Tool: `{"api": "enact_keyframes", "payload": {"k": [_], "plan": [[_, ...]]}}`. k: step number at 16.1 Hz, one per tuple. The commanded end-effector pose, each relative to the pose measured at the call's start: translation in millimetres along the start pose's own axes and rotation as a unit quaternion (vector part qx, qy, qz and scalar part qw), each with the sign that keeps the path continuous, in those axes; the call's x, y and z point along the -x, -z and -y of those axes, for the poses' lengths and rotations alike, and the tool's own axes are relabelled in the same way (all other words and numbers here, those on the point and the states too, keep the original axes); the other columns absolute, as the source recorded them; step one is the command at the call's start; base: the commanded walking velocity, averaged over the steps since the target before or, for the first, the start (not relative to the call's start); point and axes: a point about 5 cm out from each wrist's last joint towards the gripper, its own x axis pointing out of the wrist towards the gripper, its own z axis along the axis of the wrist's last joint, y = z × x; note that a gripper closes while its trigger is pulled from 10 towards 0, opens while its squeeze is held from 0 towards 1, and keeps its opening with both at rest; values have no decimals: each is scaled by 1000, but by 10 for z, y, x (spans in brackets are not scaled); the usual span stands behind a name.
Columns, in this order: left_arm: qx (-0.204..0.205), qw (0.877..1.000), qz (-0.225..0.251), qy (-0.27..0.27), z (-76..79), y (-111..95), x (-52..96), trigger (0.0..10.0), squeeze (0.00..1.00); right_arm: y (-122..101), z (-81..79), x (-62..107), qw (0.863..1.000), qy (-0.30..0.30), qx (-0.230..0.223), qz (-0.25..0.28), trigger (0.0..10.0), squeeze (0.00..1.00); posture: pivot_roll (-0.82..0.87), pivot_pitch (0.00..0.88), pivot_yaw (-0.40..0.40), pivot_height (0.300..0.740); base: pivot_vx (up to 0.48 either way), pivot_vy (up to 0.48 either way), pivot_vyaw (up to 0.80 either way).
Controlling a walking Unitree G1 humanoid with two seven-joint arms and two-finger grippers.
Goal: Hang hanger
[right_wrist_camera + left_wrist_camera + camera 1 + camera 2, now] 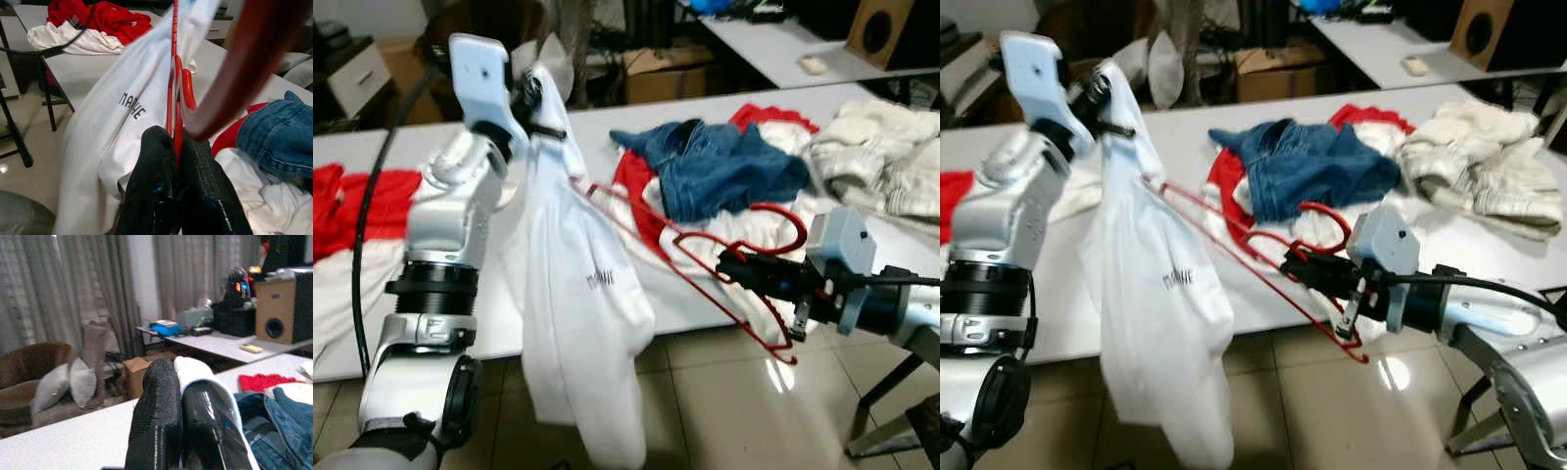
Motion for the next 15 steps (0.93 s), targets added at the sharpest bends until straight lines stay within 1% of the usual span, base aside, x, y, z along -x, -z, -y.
{"api": "enact_keyframes", "payload": {"k": [1,3,5,8,9,10,12,13,14,15], "plan": [[-9,999,27,15,75,-145,-64,10000,0,-44,-3,27,1000,-6,7,0,10000,0,-176,0,92,740,337,0,0],[-19,1000,19,16,68,-91,-108,10000,0,-100,26,59,1000,-14,12,10,10000,0,-171,0,82,740,336,0,0],[-24,999,13,18,86,-55,-122,10000,0,-122,44,89,1000,-21,14,11,10000,0,-173,0,82,740,337,0,0],[-20,999,19,31,138,-70,-155,10000,0,-85,-5,72,999,-48,10,-2,10000,0,-174,0,79,740,337,0,0],[-20,999,27,38,172,-125,-205,10000,0,-61,-35,21,997,-72,12,-14,10000,0,-173,0,78,740,330,0,0],[-18,998,35,41,176,-181,-228,10000,0,-33,-36,-30,996,-84,21,-29,10000,0,-173,0,78,740,330,0,0],[-17,998,41,41,169,-215,-248,10000,0,-16,-23,-68,995,-90,29,-38,10000,0,-172,0,77,740,321,0,0],[-13,998,45,40,164,-241,-255,10000,0,-15,-5,-98,994,-92,34,-40,10000,0,-171,0,76,740,259,0,0],[-2,997,57,49,174,-338,-243,10000,0,-43,55,-196,993,-102,49,-39,10000,0,-168,0,69,740,0,0,0],[-2,996,68,59,193,-401,-220,10000,0,-55,81,-246,992,-108,58,-42,10000,0,-168,0,69,740,0,0,0]]}}
